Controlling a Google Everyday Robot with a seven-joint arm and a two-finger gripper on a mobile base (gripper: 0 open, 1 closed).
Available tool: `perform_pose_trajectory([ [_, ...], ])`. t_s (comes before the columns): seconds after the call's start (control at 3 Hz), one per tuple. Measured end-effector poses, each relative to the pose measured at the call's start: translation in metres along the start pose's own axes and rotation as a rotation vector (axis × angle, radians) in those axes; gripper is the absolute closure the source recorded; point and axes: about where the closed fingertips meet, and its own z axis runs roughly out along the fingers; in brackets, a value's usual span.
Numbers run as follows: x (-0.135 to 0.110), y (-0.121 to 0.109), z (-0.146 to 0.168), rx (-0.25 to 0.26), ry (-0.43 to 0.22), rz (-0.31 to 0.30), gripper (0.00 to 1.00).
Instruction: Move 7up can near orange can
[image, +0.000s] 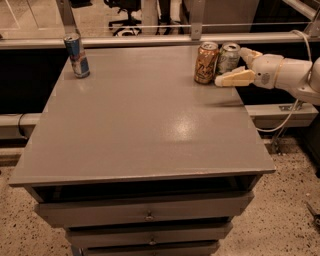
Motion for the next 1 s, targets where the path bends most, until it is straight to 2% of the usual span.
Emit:
perform_pose_trajectory([
  [0.33,-0.024,0.040,-0.039,-0.008,0.077,-0.052,0.00],
  [0.67,-0.054,0.092,-0.076,-0.016,0.151,-0.108,0.00],
  [1.0,-0.062,0.100,-0.075,-0.020,0.155,-0.121,0.00],
])
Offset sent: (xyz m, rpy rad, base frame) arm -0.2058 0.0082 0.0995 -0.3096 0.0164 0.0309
